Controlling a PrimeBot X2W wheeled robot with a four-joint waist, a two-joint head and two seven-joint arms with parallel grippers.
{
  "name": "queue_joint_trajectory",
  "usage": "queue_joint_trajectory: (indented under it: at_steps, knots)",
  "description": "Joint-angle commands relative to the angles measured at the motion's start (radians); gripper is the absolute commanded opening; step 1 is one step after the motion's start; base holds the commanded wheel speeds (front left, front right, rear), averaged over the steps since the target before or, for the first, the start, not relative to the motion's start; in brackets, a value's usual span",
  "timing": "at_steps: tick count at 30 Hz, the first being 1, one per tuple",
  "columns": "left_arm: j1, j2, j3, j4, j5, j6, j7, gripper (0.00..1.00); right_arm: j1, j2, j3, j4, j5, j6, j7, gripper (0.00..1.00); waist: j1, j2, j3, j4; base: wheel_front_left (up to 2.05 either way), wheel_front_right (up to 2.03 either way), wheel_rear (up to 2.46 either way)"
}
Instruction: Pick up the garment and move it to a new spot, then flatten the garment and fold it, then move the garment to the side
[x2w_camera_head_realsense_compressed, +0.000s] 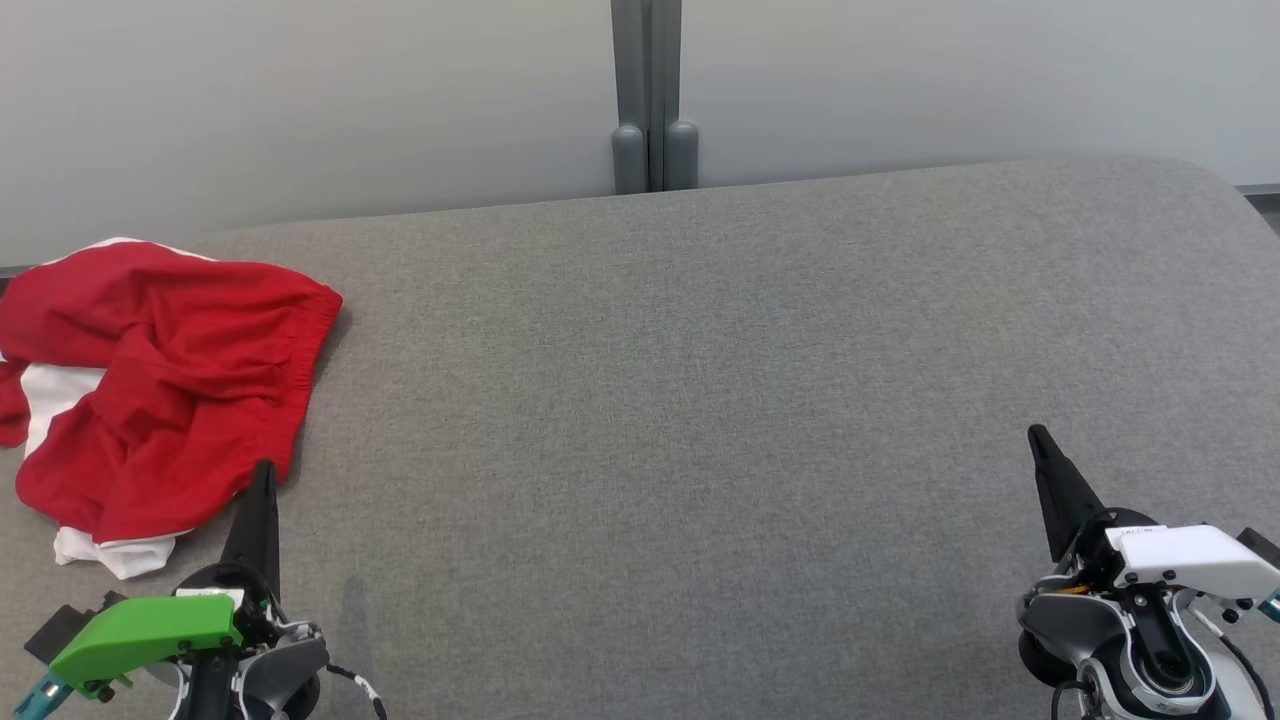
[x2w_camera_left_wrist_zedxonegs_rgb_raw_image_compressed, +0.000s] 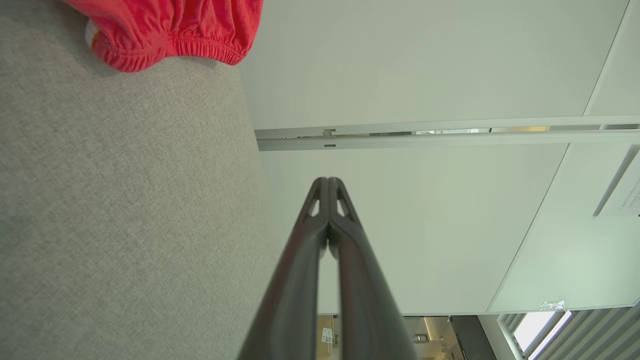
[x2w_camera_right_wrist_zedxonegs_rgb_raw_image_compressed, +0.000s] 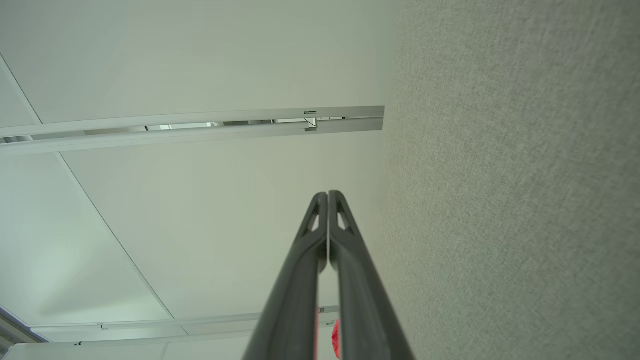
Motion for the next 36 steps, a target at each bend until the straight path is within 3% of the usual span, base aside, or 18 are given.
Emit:
queue_joint_trajectory:
  at_steps: [1, 14, 15, 27, 36]
  knots:
    - [-0.012, 0.001, 0.000, -0.001, 0.005, -0.006, 0.002, 0.00, -0.005, -0.004, -0.001, 0.002, 0.007, 0.000, 0.002, 0.00, 0.0000, -0.0001, 0.000, 0.000, 0.00, 0.00, 0.00]
    - [-0.012, 0.001, 0.000, -0.001, 0.005, -0.006, 0.002, 0.00, -0.005, -0.004, -0.001, 0.002, 0.007, 0.000, 0.002, 0.00, 0.0000, -0.0001, 0.000, 0.000, 0.00, 0.00, 0.00]
    - [0.000, 0.000, 0.000, 0.000, 0.000, 0.000, 0.000, 1.00, 0.000, 0.000, 0.000, 0.000, 0.000, 0.000, 0.000, 1.00, 0.0000, -0.0001, 0.000, 0.000, 0.00, 0.00, 0.00]
    - [0.037, -0.008, -0.042, 0.023, 0.022, 0.004, -0.040, 1.00, 0.039, 0.008, 0.019, 0.032, -0.029, 0.000, -0.039, 1.00, 0.0000, -0.0001, 0.000, 0.000, 0.00, 0.00, 0.00]
    - [0.043, -0.006, -0.075, -0.021, 0.139, 0.021, -0.082, 1.00, 0.046, 0.006, 0.020, -0.001, -0.144, 0.000, -0.081, 1.00, 0.0000, -0.0001, -0.002, 0.000, 0.00, 0.00, 0.00]
